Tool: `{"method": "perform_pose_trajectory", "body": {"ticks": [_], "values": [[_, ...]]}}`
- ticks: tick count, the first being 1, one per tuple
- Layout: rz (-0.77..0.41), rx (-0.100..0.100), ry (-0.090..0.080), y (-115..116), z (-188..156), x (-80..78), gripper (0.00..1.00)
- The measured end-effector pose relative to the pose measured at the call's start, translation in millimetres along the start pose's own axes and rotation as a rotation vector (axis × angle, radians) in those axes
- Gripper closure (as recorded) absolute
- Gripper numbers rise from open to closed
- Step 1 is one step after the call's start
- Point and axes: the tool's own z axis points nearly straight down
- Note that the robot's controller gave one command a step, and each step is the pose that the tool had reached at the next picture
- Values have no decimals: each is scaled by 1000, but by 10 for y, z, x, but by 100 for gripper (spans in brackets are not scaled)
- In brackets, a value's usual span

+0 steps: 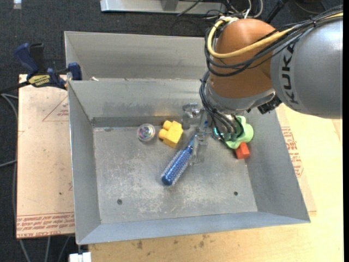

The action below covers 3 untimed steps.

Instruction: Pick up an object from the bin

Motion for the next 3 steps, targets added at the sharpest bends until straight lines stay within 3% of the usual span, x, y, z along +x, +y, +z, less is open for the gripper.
{"method": "perform_pose_trajectory", "body": {"ticks": [1,2,3], "values": [[-476,0,-2,-138,1667,-97,0],[-559,2,-11,-125,1326,-96,0],[-704,2,-10,-111,1336,-173,0]]}}
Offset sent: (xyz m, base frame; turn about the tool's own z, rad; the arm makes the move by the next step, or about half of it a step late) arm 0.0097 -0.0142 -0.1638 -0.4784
